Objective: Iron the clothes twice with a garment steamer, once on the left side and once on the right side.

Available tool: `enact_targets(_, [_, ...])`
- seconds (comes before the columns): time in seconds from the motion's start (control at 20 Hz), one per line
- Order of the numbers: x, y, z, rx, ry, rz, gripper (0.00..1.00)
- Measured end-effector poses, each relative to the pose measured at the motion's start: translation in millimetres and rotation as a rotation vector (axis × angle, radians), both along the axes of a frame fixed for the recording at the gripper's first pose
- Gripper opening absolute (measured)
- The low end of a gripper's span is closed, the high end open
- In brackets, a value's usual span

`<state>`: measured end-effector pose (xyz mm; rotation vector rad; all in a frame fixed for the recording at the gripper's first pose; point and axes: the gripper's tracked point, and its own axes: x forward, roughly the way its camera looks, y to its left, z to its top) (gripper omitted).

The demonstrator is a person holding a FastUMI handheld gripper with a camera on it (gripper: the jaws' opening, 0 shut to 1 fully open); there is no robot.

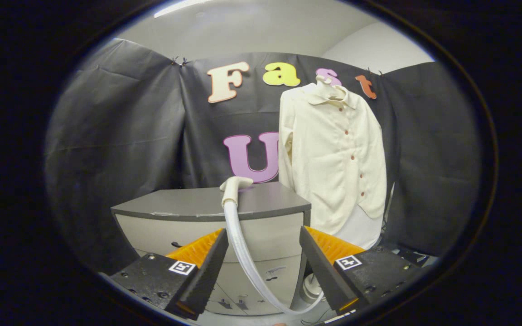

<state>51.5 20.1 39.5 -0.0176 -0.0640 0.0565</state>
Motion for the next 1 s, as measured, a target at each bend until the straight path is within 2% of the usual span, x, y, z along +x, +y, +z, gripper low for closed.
enact_targets(0.2, [33,8,25,0.001,-0.029,0.053,0.96])
enact_targets(0.4, [81,22,26,-0.024,0.067,0.107,0.96])
enact_targets(0.6, [131,39,49,-0.034,0.089,0.147,0.97])
enact_targets(0.75, [175,54,44,-0.094,0.184,0.165,0.97])
enact_targets(0.9, [208,83,37,-0.12,0.277,0.247,0.97])
enact_targets(1.0, [226,94,30,-0.149,0.329,0.25,0.97])
